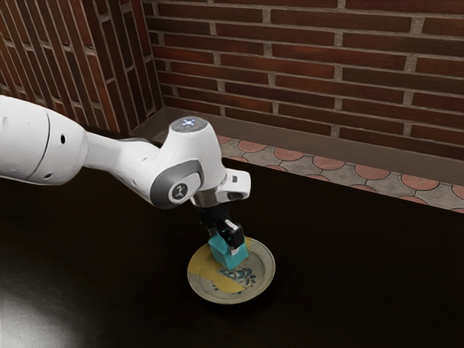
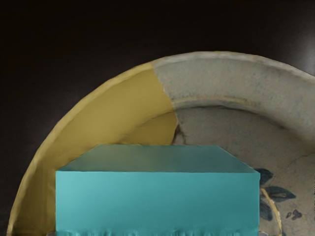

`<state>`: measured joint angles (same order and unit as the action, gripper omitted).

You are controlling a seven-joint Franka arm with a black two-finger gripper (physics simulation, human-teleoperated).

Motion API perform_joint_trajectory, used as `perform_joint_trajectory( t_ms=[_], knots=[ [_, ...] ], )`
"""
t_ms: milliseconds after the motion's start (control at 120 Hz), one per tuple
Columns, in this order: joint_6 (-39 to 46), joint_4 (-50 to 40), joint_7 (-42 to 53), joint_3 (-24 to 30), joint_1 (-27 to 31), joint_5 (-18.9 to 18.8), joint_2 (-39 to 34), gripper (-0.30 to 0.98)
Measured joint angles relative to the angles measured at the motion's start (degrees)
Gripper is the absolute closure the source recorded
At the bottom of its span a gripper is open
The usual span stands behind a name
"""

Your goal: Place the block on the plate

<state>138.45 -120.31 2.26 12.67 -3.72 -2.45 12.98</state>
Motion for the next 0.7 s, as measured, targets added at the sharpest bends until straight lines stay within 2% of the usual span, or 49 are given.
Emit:
perform_joint_trajectory(
  t_ms=[233,467,583,700],
  knots=[
    [-0.13,0.04,-7.17,-0.86,-0.74,0.19,-3.51,0.08],
    [-2.35,3.40,-10.65,-12.31,-5.00,-0.05,-7.34,0.03],
    [-7.99,9.17,-10.04,-17.19,-5.84,-0.36,-8.00,0.02],
    [-15.27,15.84,-9.24,-18.98,-4.94,-0.88,-8.98,0.01]
  ],
)
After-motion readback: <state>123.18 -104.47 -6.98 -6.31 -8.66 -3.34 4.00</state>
